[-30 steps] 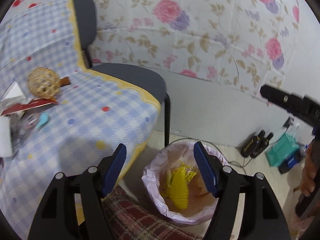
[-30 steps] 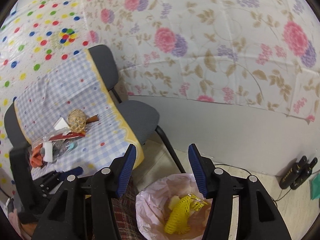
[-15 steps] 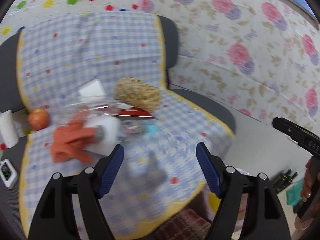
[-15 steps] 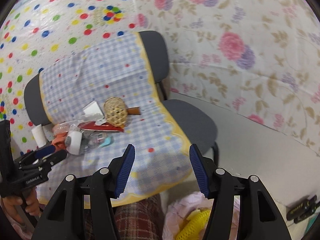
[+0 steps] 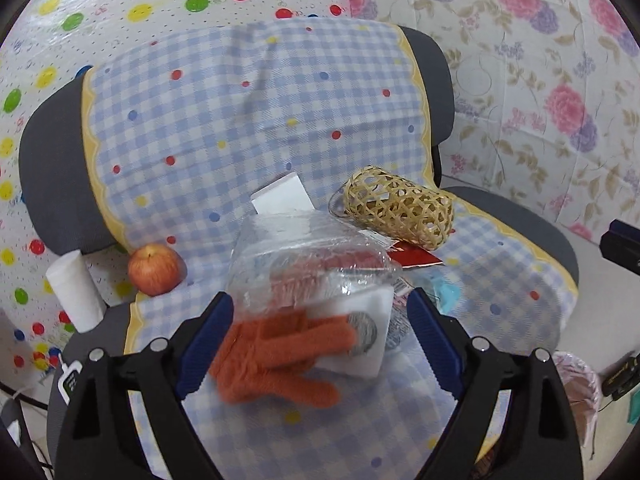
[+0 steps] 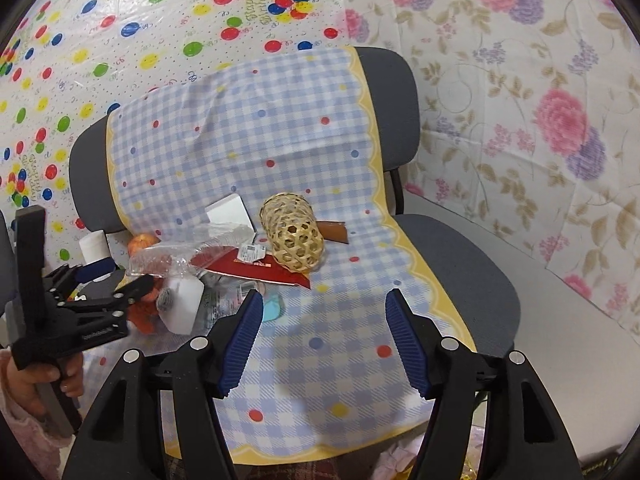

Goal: Collect trash
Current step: 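Move the left tool back to the chair toward the clear plastic container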

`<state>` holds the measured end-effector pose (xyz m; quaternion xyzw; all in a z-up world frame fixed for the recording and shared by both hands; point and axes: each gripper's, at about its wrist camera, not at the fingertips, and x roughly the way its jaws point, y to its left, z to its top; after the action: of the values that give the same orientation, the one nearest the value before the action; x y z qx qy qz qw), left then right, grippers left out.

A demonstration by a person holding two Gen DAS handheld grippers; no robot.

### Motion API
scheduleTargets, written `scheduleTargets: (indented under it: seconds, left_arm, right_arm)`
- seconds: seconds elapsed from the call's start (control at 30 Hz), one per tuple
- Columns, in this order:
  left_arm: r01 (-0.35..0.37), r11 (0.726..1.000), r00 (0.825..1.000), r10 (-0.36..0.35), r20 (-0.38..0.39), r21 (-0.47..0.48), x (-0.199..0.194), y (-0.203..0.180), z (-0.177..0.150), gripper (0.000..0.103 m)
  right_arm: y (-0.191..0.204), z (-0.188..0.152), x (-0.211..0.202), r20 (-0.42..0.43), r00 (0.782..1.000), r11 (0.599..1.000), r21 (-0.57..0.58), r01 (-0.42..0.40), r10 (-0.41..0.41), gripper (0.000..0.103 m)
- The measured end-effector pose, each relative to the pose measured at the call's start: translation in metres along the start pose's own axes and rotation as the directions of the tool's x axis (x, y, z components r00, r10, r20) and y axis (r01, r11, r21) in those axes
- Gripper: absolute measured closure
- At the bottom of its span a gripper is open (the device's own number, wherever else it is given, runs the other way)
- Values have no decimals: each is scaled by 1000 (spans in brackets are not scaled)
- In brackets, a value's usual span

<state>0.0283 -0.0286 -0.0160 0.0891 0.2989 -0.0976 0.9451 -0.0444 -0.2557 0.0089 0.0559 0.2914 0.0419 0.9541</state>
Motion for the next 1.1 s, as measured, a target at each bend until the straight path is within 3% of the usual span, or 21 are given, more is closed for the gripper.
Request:
scheduleTargets:
  seconds: [0.43, 0.57, 0.83, 0.93, 1.0, 1.1]
  left_arm:
    - [-98, 976, 995, 100, -2, 194, 51, -36, 13, 14]
    - [-121, 970, 992, 127, -14, 210, 64, -34, 11, 12]
    - [-13, 1000, 999, 14, 37, -23, 43, 12, 26, 21]
    - [2, 990, 996, 9, 83, -138, 31, 41, 31, 29]
    - [-17, 973, 996, 38, 86, -230, 28, 66, 32, 53]
    - [-22, 949, 997, 43, 60, -313, 32, 95, 25, 53]
  right_arm:
    - [-12, 5, 25, -33, 999, 1000, 22, -15, 16, 34]
    - [-14, 3, 28, -39, 999, 999, 29, -22, 23, 34]
    - [-12, 3, 29, -37, 999, 999, 32, -31, 32, 34]
    - [-7, 4, 31, -37, 999, 999, 26, -37, 38, 34]
    - [-3, 4, 34, -40, 998, 999, 22, -44, 44, 34]
    - [4, 6, 39, -49, 997, 999, 13, -53, 53, 34]
